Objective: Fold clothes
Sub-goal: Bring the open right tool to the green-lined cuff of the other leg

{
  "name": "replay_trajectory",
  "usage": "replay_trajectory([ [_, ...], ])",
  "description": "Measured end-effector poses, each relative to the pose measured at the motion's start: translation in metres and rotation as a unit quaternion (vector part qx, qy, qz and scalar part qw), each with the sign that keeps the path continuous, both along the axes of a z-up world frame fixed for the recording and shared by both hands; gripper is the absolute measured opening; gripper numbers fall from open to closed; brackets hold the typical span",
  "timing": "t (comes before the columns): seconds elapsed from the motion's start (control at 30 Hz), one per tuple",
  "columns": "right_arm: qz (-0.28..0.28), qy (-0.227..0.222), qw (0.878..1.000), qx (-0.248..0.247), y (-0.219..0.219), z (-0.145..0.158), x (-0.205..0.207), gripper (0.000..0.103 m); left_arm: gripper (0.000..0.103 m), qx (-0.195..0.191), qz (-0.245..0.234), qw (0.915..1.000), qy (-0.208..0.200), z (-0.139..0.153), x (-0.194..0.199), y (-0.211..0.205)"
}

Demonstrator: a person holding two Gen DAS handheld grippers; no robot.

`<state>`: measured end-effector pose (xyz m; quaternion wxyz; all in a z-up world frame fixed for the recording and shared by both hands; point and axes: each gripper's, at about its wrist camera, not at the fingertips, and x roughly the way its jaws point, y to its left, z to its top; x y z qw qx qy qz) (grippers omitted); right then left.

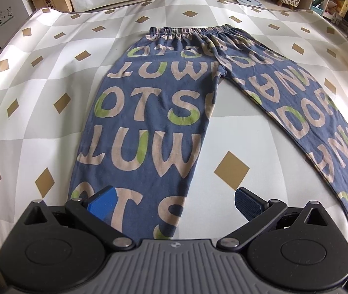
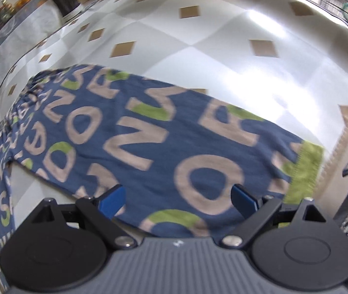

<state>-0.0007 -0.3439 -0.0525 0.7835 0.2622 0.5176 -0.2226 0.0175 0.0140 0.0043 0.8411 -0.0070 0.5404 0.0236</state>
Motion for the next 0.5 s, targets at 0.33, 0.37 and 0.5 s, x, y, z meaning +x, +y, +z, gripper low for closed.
replay_trajectory([
  [0.33, -0.074, -0.009, 0.997, 0.005, -0.034, -0.01, -0.024, 0.093, 0.103, -0.001, 0.015, 0.9999, 0.007, -0.006, -0.007, 0.006],
  [0.37, -0.074, -0.003, 0.997, 0.005, -0.034, -0.013, -0.023, 0.093, 0.103, 0.001, 0.016, 0.9998, 0.008, -0.006, -0.007, 0.006],
  [0.5, -0.07, 0.011, 0.998, 0.003, -0.031, -0.024, -0.021, 0.094, 0.103, 0.004, 0.025, 0.9996, 0.014, -0.011, -0.008, 0.01],
])
